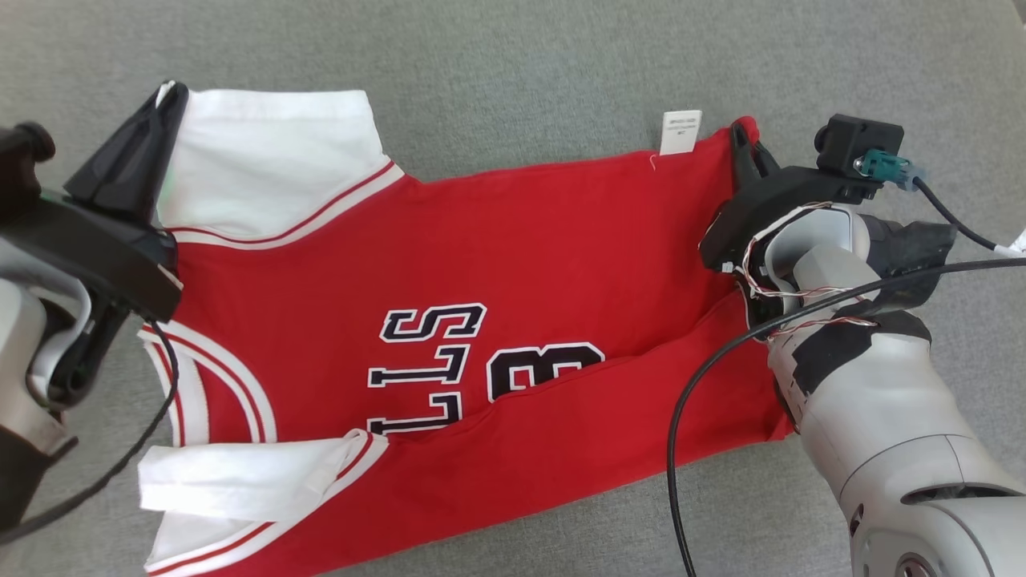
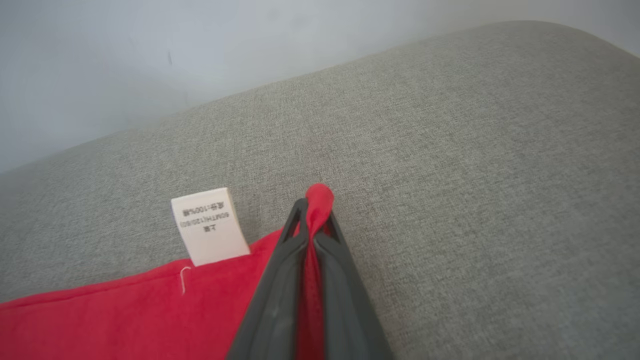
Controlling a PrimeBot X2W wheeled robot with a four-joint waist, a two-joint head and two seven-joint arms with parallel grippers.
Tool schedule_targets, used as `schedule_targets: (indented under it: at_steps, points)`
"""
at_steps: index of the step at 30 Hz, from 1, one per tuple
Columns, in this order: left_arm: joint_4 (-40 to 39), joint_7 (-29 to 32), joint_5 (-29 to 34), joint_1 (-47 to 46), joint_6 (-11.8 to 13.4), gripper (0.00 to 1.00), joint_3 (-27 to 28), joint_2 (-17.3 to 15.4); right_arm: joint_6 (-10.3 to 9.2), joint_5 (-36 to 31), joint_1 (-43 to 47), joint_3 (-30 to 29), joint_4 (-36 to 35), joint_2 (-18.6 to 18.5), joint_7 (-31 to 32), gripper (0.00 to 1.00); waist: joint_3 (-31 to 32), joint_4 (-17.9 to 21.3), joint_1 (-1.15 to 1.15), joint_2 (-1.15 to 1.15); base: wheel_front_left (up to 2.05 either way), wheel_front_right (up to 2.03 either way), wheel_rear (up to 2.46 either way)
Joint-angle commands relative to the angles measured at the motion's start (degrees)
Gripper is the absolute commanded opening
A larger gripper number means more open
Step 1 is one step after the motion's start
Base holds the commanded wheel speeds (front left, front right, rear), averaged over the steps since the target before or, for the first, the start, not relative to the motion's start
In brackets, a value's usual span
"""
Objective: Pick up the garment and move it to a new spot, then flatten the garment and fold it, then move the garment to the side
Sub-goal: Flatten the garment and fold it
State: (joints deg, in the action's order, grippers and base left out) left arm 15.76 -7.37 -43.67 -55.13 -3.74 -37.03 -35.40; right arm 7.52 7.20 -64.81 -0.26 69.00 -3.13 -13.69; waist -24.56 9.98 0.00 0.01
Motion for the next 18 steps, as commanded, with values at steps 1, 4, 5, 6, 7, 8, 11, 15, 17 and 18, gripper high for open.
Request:
schedule_targets:
  at_steps: [1, 4, 5, 6, 7, 8, 11, 15, 17, 18]
  points:
    - [-0.58, -0.80, -0.45, 1.45, 0.37, 0.00, 0.36, -0.44, -0.07, -0.54, 0.65, 0.18, -0.01, 0.04, -0.66, 0.00, 0.75, -0.51, 0.00, -0.01, 0.00, 0.00, 0.00]
    - [-1.80, -1.99, -1.19, 3.60, 0.81, 0.00, 0.50, -0.52, -0.07, -0.60, 2.91, 1.33, -0.64, 0.11, -1.11, 0.00, 1.98, -1.14, 0.00, -0.01, 0.00, 0.00, 0.00]
    - [-2.40, -2.28, -1.65, 4.40, 1.03, 0.00, 0.74, -0.72, -0.07, -0.32, 3.52, 1.85, -1.14, 0.12, -1.30, 0.00, 2.31, -1.23, 0.00, -0.01, 0.00, 0.00, 0.00]
    - [-3.01, -2.78, -1.92, 5.33, 1.32, 0.00, 0.96, -0.81, -0.07, 0.05, 4.28, 2.35, -1.92, 0.09, -1.44, 0.00, 2.74, -1.41, 0.00, -0.01, 0.00, 0.00, 0.00]
    - [-3.77, -3.31, -2.12, 6.32, 1.67, 0.00, 1.16, -1.02, -0.07, 0.38, 5.20, 2.90, -2.67, -0.05, -1.50, 0.00, 3.15, -1.56, 0.00, -0.01, 0.00, 0.00, 0.00]
    - [-4.65, -3.79, -2.34, 7.31, 1.99, 0.00, 1.43, -1.12, -0.07, 0.77, 6.15, 3.52, -3.49, -0.20, -1.54, 0.00, 3.50, -1.68, 0.00, -0.01, 0.00, 0.00, 0.00]
    - [-7.57, -4.99, -2.66, 10.89, 3.41, 0.00, 1.89, -1.41, -0.07, 2.13, 9.39, 5.56, -8.19, -1.03, -1.56, 0.00, 4.45, -2.08, 0.00, -0.01, 0.00, 0.00, 0.00]
    - [-11.41, -6.42, -1.93, 15.79, 5.09, 0.00, 2.01, -1.46, -0.06, 5.61, 14.49, 8.61, -16.23, -2.66, -1.59, 0.00, 5.79, -2.72, 0.00, -0.01, 0.00, 0.00, 0.00]
    - [-12.84, -7.02, -1.19, 18.21, 5.98, 0.00, 1.75, -0.95, -0.07, 8.06, 17.31, 9.62, -19.97, -4.02, -1.58, 0.00, 6.55, -3.28, 0.00, -0.01, 0.00, 0.00, 0.00]
    - [-13.27, -7.08, -0.31, 19.26, 6.40, 0.00, 1.41, -0.72, -0.07, 9.19, 18.93, 10.56, -21.85, -4.69, -1.58, 0.00, 7.03, -3.73, 0.00, -0.01, 0.00, 0.00, 0.00]
